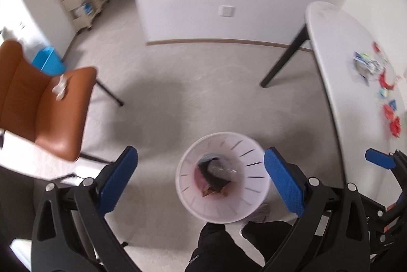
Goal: Collect trash
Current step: 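Carry net and bottle to the white bin and release both grippers, then grasp the blue bird-print box with the left gripper while the right gripper grasps the red crumpled paper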
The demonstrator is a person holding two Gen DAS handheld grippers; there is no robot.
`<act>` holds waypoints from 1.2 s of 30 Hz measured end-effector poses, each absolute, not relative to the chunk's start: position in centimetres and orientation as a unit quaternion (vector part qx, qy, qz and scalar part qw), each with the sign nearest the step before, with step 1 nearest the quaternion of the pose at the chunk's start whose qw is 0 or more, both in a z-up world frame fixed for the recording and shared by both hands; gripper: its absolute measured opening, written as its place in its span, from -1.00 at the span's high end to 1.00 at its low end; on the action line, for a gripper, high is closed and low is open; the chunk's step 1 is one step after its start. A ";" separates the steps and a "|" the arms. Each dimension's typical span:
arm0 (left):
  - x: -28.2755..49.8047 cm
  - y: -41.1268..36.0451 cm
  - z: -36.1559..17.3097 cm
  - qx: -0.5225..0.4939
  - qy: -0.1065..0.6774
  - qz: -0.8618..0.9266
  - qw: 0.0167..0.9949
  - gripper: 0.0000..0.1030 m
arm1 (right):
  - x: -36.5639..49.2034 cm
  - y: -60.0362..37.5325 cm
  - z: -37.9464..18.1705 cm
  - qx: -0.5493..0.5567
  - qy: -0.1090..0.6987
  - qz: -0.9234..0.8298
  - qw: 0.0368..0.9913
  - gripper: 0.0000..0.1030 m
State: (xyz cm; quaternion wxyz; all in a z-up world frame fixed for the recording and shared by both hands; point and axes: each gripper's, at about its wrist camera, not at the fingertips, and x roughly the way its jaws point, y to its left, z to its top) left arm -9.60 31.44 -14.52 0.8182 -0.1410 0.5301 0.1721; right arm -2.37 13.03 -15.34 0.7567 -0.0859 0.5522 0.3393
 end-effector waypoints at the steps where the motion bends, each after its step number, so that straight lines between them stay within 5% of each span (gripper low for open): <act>1: -8.7 30.6 -14.3 -0.134 0.531 0.161 0.821 -0.85 | -2.1 12.5 -15.3 -0.078 0.554 0.331 0.760 -0.95; 24: 7.1 13.5 -11.7 0.009 0.525 -0.046 0.850 -0.85 | 1.8 -4.6 -14.0 0.035 0.552 0.175 0.815 -0.95; 36: 22.7 4.3 -12.6 -0.166 0.580 0.017 0.798 -0.85 | 4.8 -14.2 -14.2 0.120 0.546 0.098 0.823 -0.95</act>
